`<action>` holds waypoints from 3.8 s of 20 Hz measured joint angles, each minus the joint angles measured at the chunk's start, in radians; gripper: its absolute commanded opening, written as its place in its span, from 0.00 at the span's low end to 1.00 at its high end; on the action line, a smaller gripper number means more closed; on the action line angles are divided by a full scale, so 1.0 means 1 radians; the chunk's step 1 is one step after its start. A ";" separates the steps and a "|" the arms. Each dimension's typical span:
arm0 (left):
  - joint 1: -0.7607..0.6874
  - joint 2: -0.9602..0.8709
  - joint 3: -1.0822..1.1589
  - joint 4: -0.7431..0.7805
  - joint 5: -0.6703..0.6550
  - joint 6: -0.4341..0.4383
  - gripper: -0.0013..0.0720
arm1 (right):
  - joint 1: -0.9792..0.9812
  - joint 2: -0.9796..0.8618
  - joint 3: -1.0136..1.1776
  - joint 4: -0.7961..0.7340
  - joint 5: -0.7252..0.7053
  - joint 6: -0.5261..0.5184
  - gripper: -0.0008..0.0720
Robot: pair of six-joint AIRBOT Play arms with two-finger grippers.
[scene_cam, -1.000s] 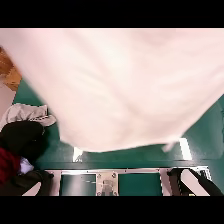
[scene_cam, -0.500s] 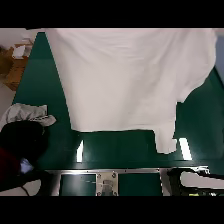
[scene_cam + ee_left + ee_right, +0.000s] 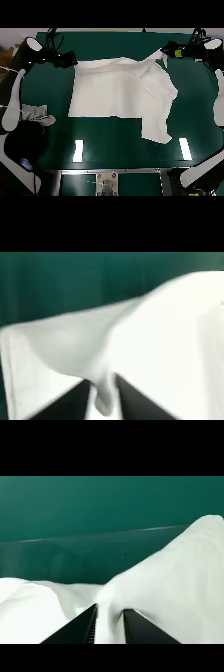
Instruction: Fold the shirts.
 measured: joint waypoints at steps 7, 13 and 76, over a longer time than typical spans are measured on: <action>0.127 -0.046 0.112 -0.071 -0.319 -0.004 0.94 | -0.172 0.010 -0.033 -0.003 0.291 0.027 0.37; 0.190 -0.001 -0.019 -0.012 -0.611 -0.056 0.94 | -0.349 0.187 -0.406 -0.004 0.406 -0.028 0.36; 0.254 0.838 -0.241 -0.225 -0.184 0.188 0.06 | -0.389 0.863 -0.256 0.027 0.198 0.035 0.03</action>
